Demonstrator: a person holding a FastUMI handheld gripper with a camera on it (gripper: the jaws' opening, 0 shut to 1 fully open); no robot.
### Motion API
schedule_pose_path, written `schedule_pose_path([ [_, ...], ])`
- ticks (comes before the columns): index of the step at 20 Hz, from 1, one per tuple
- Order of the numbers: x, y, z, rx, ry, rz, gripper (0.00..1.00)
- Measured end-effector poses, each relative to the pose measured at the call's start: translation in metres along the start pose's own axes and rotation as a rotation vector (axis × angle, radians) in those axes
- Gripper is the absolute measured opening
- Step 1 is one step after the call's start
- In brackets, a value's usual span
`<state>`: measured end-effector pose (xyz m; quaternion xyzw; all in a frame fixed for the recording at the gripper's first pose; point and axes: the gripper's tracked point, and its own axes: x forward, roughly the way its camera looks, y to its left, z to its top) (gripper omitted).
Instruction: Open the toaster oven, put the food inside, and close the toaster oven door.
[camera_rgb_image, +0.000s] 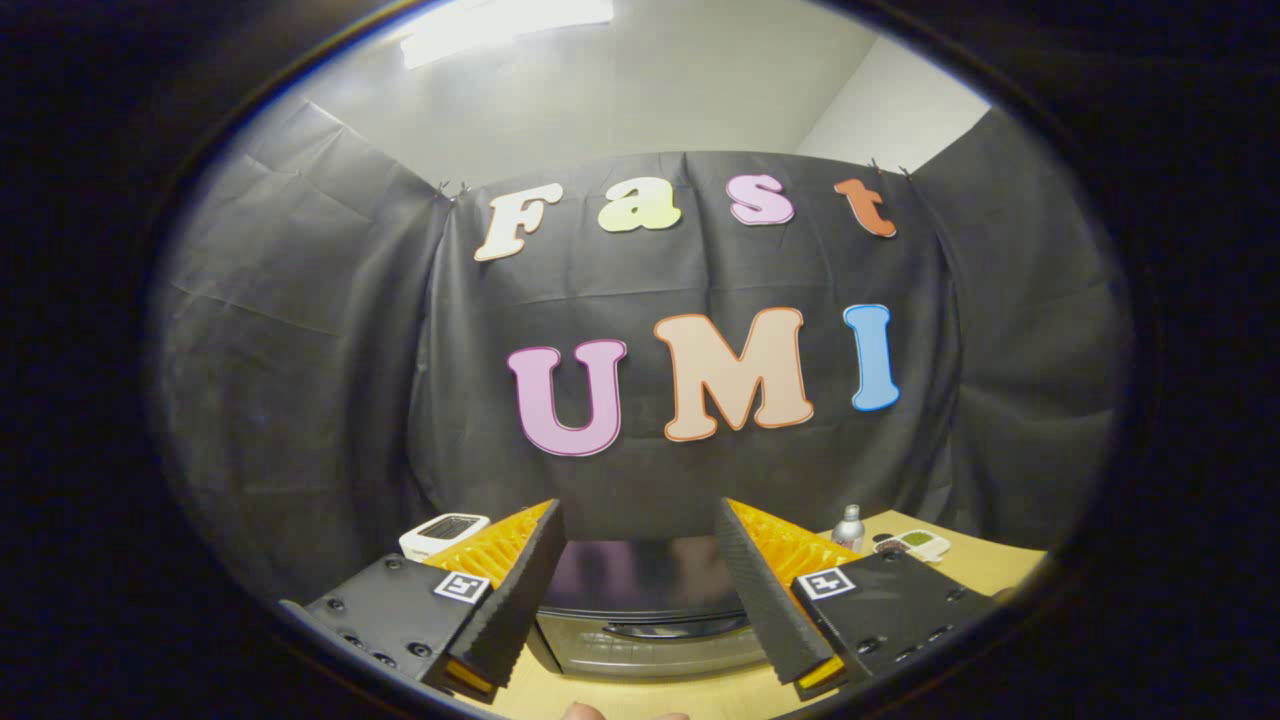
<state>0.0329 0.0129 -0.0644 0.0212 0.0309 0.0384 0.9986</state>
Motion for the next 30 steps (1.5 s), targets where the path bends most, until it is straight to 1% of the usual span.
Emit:
schedule_pose_path([
  [3,0.011,-0.007,-0.026,0.021,0.024,-0.010,0.95],
  [9,0.034,-0.026,-0.090,0.067,0.129,-0.055,0.96],
  [15,0.052,-0.038,-0.144,0.044,0.248,-0.081,0.96],
  [17,0.057,-0.036,-0.154,0.050,0.260,-0.080,0.96],
  [21,0.057,-0.037,-0.156,0.041,0.241,-0.088,0.96],
  [24,0.054,-0.037,-0.158,0.002,0.249,-0.092,0.96],
  [26,0.048,-0.038,-0.159,-0.028,0.258,-0.093,0.96],
  [30,0.026,-0.039,-0.158,-0.017,0.267,-0.107,0.96],
])
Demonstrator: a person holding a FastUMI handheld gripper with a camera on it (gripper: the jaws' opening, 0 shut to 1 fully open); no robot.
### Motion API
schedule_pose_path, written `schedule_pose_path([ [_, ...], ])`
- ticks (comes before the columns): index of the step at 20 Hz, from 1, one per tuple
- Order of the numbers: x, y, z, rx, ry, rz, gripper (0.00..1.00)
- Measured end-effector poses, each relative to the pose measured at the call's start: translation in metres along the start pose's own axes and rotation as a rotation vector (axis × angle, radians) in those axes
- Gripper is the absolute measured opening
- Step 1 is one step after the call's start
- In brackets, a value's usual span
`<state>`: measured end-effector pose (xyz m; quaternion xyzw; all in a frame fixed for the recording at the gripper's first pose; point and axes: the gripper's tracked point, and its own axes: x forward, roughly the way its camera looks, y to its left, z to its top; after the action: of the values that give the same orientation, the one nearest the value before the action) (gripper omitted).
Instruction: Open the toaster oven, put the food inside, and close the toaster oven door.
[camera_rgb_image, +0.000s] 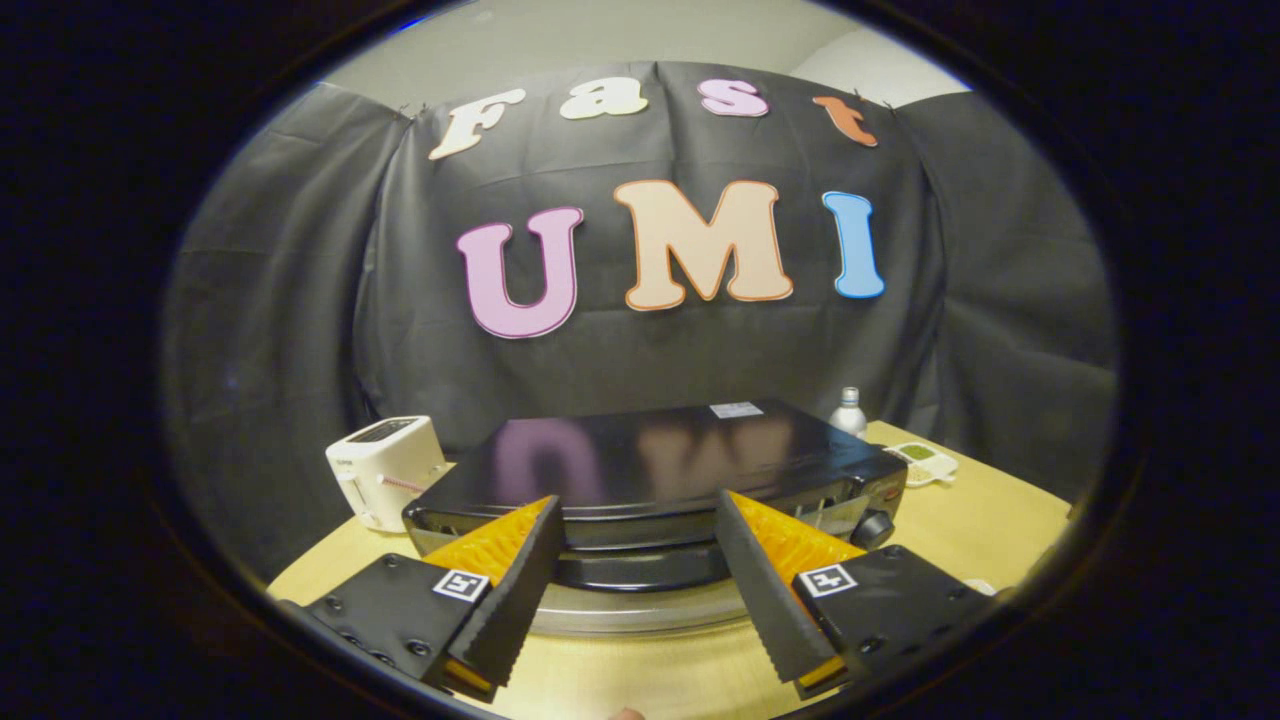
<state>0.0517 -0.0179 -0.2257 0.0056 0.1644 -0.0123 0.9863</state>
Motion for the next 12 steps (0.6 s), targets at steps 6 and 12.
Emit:
schedule_pose_path([
  [6,-0.043,-0.007,-0.013,-0.027,0.022,-0.053,0.96],
  [12,-0.074,-0.014,-0.033,-0.016,0.057,-0.088,0.96],
])
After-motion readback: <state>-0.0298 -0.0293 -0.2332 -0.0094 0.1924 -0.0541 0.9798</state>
